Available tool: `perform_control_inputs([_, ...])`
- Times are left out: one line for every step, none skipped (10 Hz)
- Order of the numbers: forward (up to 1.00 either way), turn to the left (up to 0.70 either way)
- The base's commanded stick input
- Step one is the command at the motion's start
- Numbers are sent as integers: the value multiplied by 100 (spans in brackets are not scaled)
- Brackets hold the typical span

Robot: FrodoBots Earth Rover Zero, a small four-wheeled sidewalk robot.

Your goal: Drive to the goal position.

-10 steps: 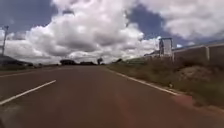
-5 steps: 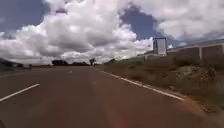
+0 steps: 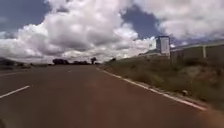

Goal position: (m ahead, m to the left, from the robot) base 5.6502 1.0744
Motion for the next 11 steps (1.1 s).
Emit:
perform_control_inputs([100,-26])
perform_control_inputs([100,-10])
perform_control_inputs([100,1])
perform_control_inputs([100,4])
perform_control_inputs([100,8])
perform_control_inputs([100,12])
perform_control_inputs([100,15])
perform_control_inputs([100,12])
perform_control_inputs([100,4])
perform_control_inputs([100,0])
perform_control_inputs([100,0])
